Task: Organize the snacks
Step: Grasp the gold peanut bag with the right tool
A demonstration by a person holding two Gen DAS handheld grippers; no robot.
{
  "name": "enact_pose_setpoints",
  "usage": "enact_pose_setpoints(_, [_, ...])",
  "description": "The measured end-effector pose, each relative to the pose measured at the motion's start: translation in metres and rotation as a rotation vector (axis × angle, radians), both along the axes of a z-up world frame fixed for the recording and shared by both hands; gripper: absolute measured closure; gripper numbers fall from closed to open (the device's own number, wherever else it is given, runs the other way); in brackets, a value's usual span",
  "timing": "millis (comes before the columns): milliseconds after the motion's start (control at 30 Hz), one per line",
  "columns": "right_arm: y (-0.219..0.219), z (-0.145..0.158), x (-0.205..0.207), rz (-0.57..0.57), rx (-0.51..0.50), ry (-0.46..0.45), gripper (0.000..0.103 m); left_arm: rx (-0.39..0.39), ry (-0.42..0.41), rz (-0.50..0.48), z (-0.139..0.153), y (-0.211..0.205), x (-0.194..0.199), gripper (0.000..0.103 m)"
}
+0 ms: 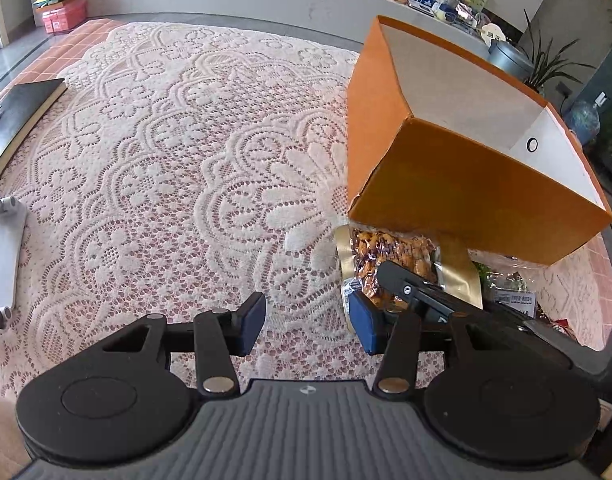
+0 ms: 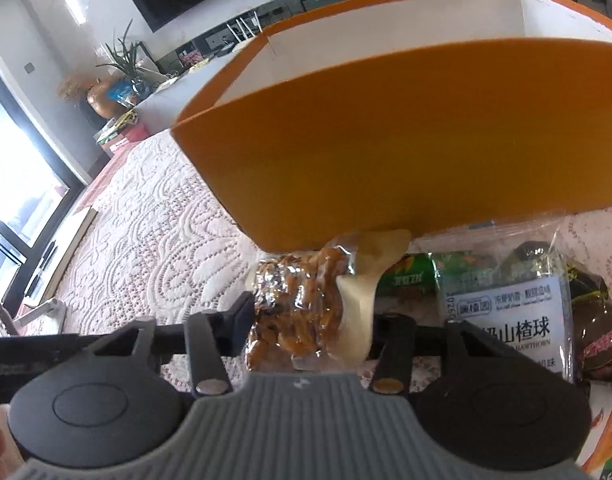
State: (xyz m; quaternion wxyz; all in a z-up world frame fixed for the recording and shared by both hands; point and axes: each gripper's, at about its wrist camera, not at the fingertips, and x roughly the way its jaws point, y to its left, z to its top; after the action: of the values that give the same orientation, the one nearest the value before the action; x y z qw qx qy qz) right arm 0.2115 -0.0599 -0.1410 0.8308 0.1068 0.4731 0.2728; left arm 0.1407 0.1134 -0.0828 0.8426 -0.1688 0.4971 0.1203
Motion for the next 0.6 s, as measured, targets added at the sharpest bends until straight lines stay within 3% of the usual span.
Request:
enact_pose_setpoints(100, [-0.003,0.006,-0.005,0.006,0.008,-0.038,0.068,0.003,-0.001,0.002,0.000,0.001,-0.001,0.047])
enact_pose_setpoints(167, [-0.004,0.010,-0.009,0.015,0.004,-0.071,0.082,0.005,0.000,0.000,0.001,0.001,-0.001,0.047])
enact_pose_setpoints(233, [-0.012,0.017,-0.015,0.020,0.034,-0.091,0.083,0.010,-0.001,-0.001,0.001,0.000,-0.002,0.047])
enact_pose_setpoints(467, [-0.021,0.038,-0.032,0.034,-0.005,-0.169,0.084,0.011,-0.038,-0.023,0.006,-0.003,-0.004,0.047])
enact_pose_setpoints(600, [-0.037,0.054,-0.036,0.023,0.004,-0.211,0.084,0.023,-0.071,-0.088,0.011,-0.013,-0.006,0.047])
